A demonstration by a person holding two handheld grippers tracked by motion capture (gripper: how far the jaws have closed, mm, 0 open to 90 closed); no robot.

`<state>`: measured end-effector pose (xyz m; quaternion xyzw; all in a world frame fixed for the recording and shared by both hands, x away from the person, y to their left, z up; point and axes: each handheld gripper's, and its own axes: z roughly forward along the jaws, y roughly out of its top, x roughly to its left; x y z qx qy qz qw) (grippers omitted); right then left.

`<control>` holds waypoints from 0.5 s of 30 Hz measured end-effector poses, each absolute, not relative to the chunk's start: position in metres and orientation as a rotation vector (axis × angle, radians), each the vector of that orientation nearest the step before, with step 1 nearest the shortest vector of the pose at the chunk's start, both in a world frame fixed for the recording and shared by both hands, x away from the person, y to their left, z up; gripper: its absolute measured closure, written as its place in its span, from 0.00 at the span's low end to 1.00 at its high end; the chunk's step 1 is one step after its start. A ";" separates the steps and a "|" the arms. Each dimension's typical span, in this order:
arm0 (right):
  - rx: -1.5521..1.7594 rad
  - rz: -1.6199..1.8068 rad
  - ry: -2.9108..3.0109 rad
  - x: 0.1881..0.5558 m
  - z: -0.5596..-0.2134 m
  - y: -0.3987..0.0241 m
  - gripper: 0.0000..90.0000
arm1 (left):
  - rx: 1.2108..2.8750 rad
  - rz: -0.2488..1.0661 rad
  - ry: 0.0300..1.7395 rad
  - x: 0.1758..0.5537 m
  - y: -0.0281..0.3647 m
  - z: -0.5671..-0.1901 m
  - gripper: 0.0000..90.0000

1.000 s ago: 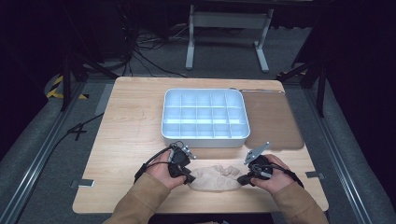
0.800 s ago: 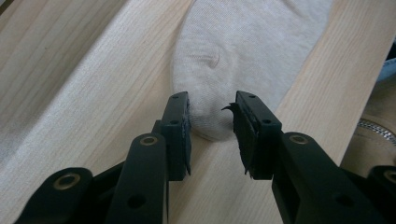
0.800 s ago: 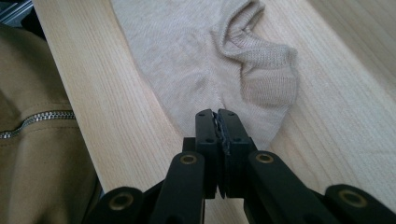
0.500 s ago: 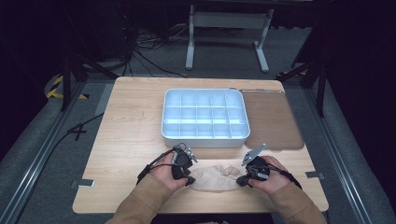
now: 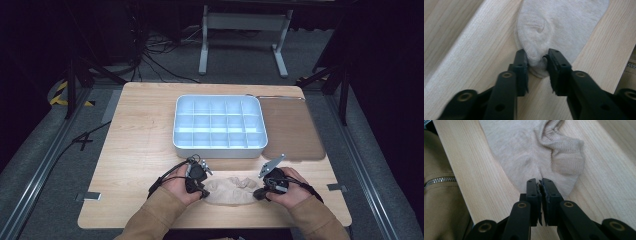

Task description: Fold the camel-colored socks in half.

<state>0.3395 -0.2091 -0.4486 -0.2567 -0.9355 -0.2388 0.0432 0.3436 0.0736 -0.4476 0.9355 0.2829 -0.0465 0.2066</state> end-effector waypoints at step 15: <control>-0.810 -0.793 -2.890 0.339 -0.443 -0.211 0.96 | 2.577 -0.102 0.840 0.344 0.085 -0.429 0.95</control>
